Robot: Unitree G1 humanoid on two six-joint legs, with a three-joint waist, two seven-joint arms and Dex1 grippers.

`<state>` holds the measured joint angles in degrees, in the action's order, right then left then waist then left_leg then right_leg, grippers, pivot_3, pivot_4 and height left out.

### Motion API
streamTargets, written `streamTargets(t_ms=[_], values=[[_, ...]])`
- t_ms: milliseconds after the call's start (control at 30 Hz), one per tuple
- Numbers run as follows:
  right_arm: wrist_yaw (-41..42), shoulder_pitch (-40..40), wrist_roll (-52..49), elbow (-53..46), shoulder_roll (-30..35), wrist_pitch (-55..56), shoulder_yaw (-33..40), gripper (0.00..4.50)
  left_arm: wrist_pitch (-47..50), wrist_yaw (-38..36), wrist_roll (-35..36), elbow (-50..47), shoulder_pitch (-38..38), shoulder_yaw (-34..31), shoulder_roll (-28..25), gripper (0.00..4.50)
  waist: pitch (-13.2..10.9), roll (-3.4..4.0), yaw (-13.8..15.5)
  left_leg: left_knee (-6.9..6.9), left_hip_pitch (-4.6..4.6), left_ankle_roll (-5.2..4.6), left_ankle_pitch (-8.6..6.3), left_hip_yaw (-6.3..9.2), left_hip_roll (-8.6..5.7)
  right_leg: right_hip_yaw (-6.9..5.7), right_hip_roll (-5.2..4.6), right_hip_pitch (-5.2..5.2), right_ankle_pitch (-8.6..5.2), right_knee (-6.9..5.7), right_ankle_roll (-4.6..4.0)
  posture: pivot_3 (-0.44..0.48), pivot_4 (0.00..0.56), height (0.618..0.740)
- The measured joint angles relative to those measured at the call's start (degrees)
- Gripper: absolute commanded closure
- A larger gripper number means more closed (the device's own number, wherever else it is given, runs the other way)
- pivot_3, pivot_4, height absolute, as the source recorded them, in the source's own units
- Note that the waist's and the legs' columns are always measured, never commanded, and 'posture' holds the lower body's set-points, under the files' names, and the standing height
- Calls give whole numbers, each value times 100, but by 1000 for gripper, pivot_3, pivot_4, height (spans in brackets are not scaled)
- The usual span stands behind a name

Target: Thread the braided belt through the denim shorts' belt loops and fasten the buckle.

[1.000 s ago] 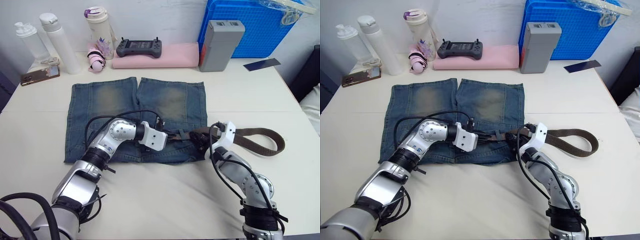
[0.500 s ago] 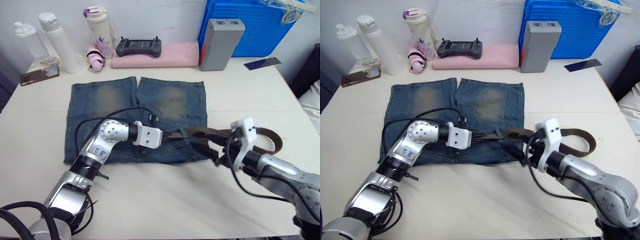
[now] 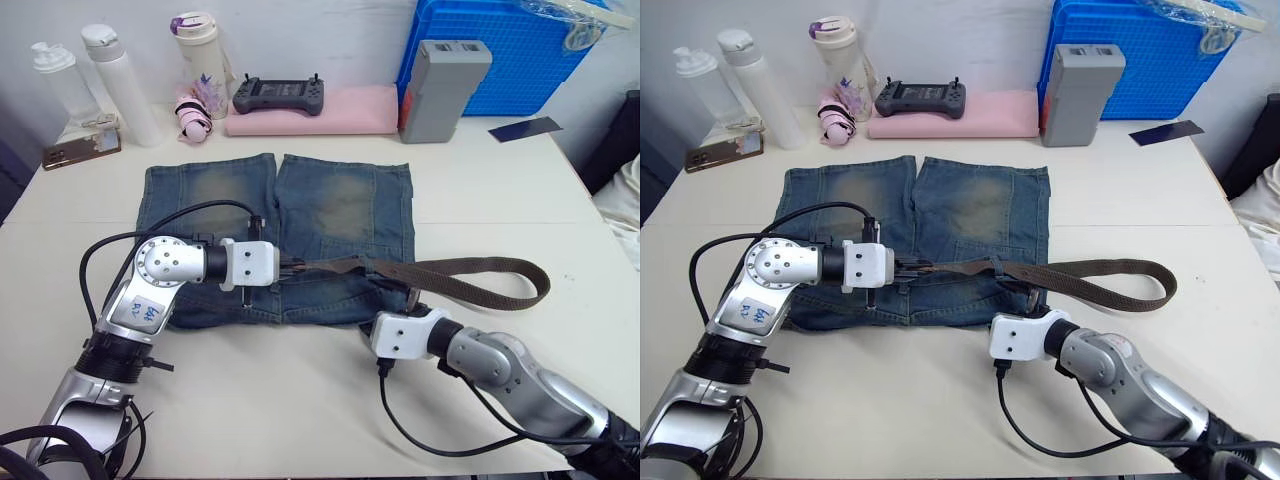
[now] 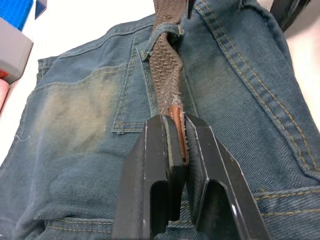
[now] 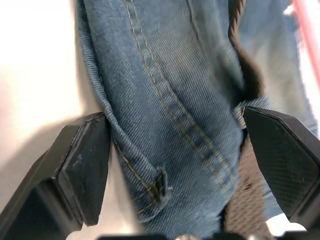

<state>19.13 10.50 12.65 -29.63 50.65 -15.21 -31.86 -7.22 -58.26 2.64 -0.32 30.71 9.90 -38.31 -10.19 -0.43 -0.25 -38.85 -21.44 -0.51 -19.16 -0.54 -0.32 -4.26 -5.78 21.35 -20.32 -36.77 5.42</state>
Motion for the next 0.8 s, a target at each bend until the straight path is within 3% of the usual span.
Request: streamTargets(t_ms=[167, 233, 433, 733, 800], values=[[115, -631, -76, 90, -301, -186, 614, 3800, -5, 22, 42, -309, -347, -130, -129, 4500, 0, 0, 35, -11, 20, -4, -3, 5, -3, -1, -9, -32, 1, -1, 1, 0, 150, 739], [206, -752, -125, 133, -297, -280, 889, 4436, -66, 37, 43, -360, -424, -176, -130, 4500, 0, 0, 74, -14, 20, -10, -7, 11, -4, -4, -9, -41, 2, 11, 4, 0, 150, 739], [611, -1109, -369, 424, -44, -491, 2103, 4436, -412, 128, 16, -379, -672, -204, -104, 4500, 0, 1, 187, -15, 19, -30, -27, 25, -10, -11, -11, -61, 4, 43, 7, 0, 150, 739], [1033, -1232, -414, 549, -38, -571, 2619, 4436, -768, 366, -94, -376, -678, -177, 121, 4500, 0, 2, 177, -12, 17, -33, -30, 26, -10, -19, -7, -74, 10, 73, 20, 0, 150, 739], [1116, -1225, -523, 524, -126, -670, 2719, 3578, -848, 452, -102, -371, -678, -179, 181, 4500, 0, 1, 176, -12, 17, -33, -30, 26, -10, -19, -7, -74, 11, 74, 20, 0, 150, 739]])
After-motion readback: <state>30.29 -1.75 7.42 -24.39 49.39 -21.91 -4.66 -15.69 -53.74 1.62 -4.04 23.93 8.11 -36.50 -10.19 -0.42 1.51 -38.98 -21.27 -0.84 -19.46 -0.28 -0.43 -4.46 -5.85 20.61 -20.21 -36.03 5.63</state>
